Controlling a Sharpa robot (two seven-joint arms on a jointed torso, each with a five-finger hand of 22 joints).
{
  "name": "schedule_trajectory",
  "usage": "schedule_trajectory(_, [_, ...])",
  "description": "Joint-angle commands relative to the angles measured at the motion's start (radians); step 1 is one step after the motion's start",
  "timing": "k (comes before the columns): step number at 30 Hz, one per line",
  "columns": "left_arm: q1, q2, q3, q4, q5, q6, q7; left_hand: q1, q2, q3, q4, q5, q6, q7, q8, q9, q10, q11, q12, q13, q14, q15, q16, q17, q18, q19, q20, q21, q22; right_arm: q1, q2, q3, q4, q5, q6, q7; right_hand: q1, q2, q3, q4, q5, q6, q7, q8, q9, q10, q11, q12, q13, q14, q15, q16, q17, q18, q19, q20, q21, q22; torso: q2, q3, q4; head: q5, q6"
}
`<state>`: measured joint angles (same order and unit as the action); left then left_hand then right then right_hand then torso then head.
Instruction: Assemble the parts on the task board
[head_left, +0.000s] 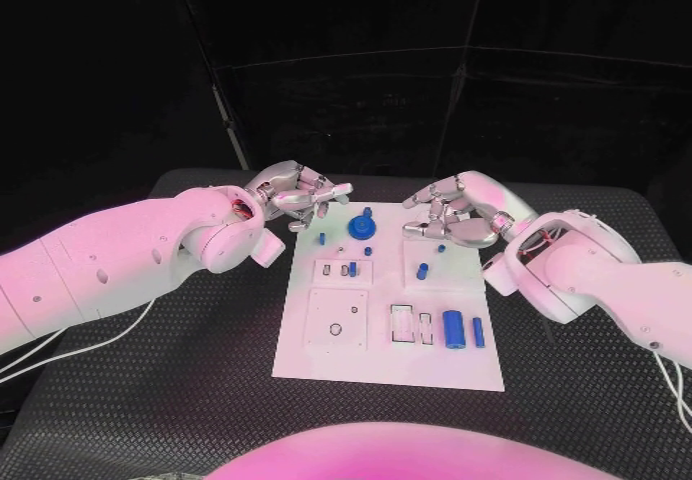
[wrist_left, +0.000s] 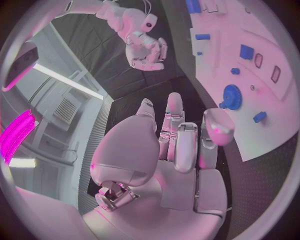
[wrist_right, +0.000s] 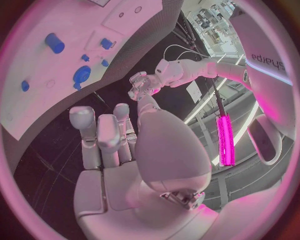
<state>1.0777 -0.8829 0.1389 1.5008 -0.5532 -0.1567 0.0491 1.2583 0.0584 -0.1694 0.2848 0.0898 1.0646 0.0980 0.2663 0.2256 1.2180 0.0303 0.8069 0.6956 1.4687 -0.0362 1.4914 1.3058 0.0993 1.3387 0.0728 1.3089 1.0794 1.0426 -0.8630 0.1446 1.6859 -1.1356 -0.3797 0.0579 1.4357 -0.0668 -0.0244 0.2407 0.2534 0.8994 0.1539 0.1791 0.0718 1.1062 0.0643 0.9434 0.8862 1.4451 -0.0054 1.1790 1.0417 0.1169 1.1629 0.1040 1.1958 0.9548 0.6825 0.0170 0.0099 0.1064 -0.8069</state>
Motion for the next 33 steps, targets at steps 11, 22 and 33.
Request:
schedule_trajectory(11, [0.091,0.122,-0.050,-0.083,-0.546,0.254,-0.513,-0.091,0.021,-0.091,0.007,-0.015,-0.055,-0.033,0.208,0.196,0.104,-0.034,0.435,0.440,0.102,-0.026,0.079,0.265,-0.045,0.093,-0.022,0.134,0.227,0.026,-0.024,0.006,-0.068,0.196,0.004,0.030,0.007,0.002,-0.009,-0.007,0.015,0.005,0.000,0.010,-0.001,0.018,0.002,0.012,0.006,0.009,-0.005,-0.003,0.005,0.014,0.010,-0.003,-0.008,-0.002,-0.028,0.0114,0.0001,0.002,0.004])
schedule_trajectory(22, [0.145,0.224,-0.107,-0.166,-0.616,0.324,-0.558,-0.110,0.013,-0.104,0.008,-0.035,-0.086,-0.029,0.224,0.223,0.101,-0.032,0.438,0.443,0.102,-0.025,0.079,0.265,-0.048,0.098,-0.022,0.140,0.239,0.027,-0.016,0.006,-0.081,0.174,0.007,-0.001,0.004,0.001,-0.021,-0.008,0.041,-0.001,0.000,0.011,-0.002,0.018,0.002,0.009,-0.001,0.013,-0.006,-0.013,0.003,0.014,0.016,-0.004,-0.017,-0.008,-0.028,0.0109,-0.0004,0.004,0.006])
schedule_trajectory(33, [0.157,0.289,-0.134,-0.222,-0.638,0.427,-0.576,-0.123,0.022,-0.106,0.008,-0.036,-0.099,-0.026,0.220,0.228,0.103,-0.030,0.442,0.448,0.102,-0.023,0.079,0.265,-0.049,0.100,-0.020,0.142,0.245,0.027,-0.006,0.006,-0.089,0.162,0.009,-0.020,0.005,0.004,-0.026,-0.008,0.068,-0.005,0.000,0.012,-0.003,0.017,0.002,0.006,-0.006,0.014,-0.006,-0.021,0.001,0.014,0.018,-0.005,-0.024,-0.015,-0.026,0.0097,-0.0003,0.007,-0.001])
